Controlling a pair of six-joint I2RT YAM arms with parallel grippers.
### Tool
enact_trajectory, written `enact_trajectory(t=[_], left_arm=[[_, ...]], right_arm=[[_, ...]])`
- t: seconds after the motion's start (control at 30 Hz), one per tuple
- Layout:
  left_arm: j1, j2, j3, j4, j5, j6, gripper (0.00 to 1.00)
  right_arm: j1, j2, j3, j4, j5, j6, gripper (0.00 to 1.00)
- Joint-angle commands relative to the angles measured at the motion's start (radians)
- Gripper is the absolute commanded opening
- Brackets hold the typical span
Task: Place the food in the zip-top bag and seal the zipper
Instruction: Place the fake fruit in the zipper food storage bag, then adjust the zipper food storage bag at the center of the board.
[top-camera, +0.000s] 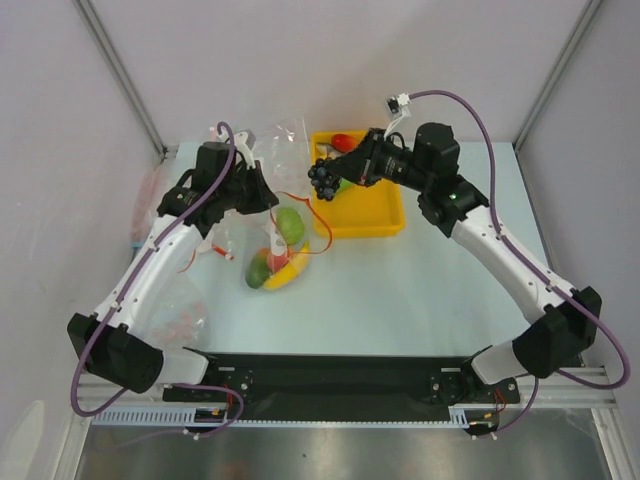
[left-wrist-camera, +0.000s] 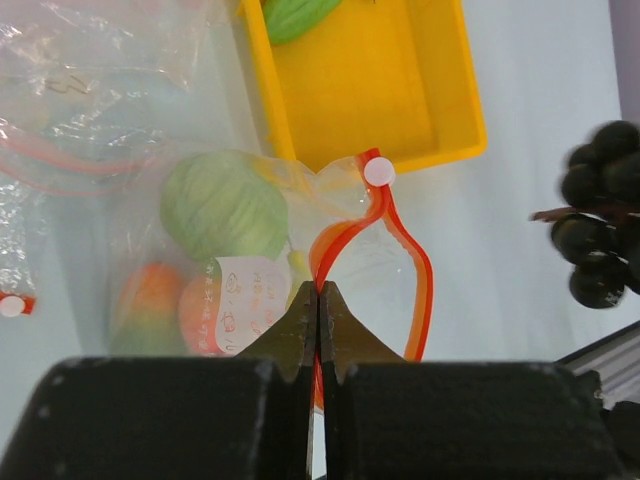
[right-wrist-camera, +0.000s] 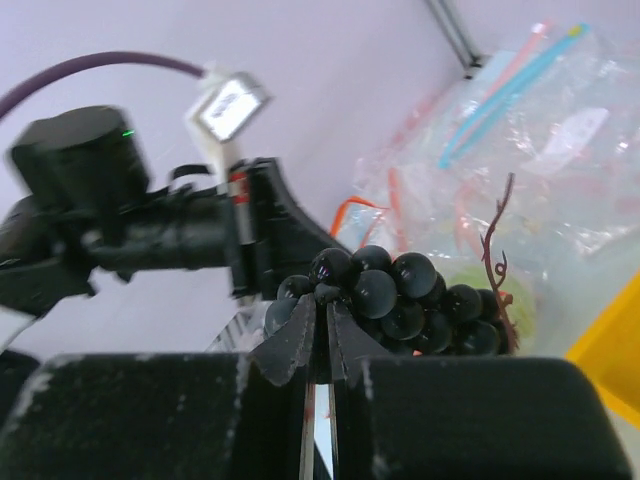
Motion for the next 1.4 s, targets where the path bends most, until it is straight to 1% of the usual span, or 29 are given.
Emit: enact_trajectory(t=[0.0, 0.23, 0.33, 0.47, 0.5, 0.53, 0.57, 0.6, 0.63, 0.7, 0.73, 0.8, 0.83, 0.87, 0.97, 1.03, 1.07, 1.13, 1.27, 1.37], left_arm=[[-0.002, 0.005, 0.067, 0.052, 0.050, -0.078, 0.00], [-0.002, 0.011, 0.111, 0.068, 0.134, -0.164, 0.00], [-0.002, -0.005, 0.110, 0.084, 0.166, -0.196, 0.00], [-0.003, -0.029, 0.088, 0.124, 0.226, -0.251, 0.00], [-0.003, -0.035, 0.082, 0.147, 0.235, -0.259, 0.00], [-0.003, -0.046, 0.070, 0.153, 0.244, -0.265, 0.00], [-0.003, -0.052, 0.064, 0.160, 0.251, -0.274, 0.00], [-0.003, -0.057, 0.057, 0.164, 0.257, -0.274, 0.00], [-0.002, -0.066, 0.045, 0.166, 0.260, -0.271, 0.00], [-0.003, -0.075, 0.033, 0.163, 0.257, -0.264, 0.01], [-0.002, -0.086, 0.024, 0.160, 0.255, -0.259, 0.00], [-0.002, -0.097, 0.016, 0.164, 0.254, -0.257, 0.00], [-0.002, -0.101, 0.010, 0.164, 0.254, -0.256, 0.00], [-0.002, -0.109, 0.007, 0.167, 0.254, -0.254, 0.00], [-0.002, -0.115, 0.007, 0.161, 0.249, -0.242, 0.00], [-0.002, -0.117, 0.016, 0.150, 0.245, -0.233, 0.00], [-0.002, -0.117, 0.021, 0.146, 0.243, -0.231, 0.00], [-0.002, -0.114, 0.037, 0.134, 0.240, -0.224, 0.00], [-0.002, -0.109, 0.065, 0.118, 0.228, -0.214, 0.00], [-0.002, -0.098, 0.090, 0.112, 0.226, -0.211, 0.00]], right_arm=[[0.011, -0.083, -0.027, 0.102, -0.092, 0.016, 0.00], [0.045, -0.126, -0.082, 0.077, -0.118, 0.006, 0.00], [0.067, -0.109, -0.095, 0.082, -0.118, 0.008, 0.00], [0.085, -0.068, -0.153, 0.083, -0.097, 0.016, 0.00], [0.085, -0.049, -0.164, 0.079, -0.089, 0.029, 0.22], [0.084, -0.042, -0.168, 0.065, -0.083, 0.031, 0.41], [0.085, -0.038, -0.165, 0.039, -0.033, 0.028, 0.57], [0.087, -0.038, -0.155, -0.026, -0.004, 0.019, 0.80], [0.087, -0.055, -0.155, -0.041, 0.018, 0.007, 0.85], [0.085, -0.081, -0.161, -0.067, 0.067, -0.029, 0.93], [0.080, -0.113, -0.167, -0.069, 0.092, -0.061, 0.93], [0.062, -0.144, -0.193, -0.076, 0.109, -0.079, 0.88], [0.038, -0.156, -0.207, -0.081, 0.127, -0.084, 0.84], [0.024, -0.175, -0.216, -0.107, 0.139, -0.086, 0.75], [-0.030, -0.178, -0.228, -0.180, 0.123, -0.107, 0.63], [-0.038, -0.169, -0.212, -0.219, 0.097, -0.148, 0.62], [-0.035, -0.161, -0.205, -0.258, 0.083, -0.188, 0.63], [-0.029, -0.155, -0.205, -0.276, 0.044, -0.208, 0.64], [-0.006, -0.158, -0.250, -0.268, 0.012, -0.211, 0.66], [0.010, -0.152, -0.260, -0.254, -0.008, -0.198, 0.65]])
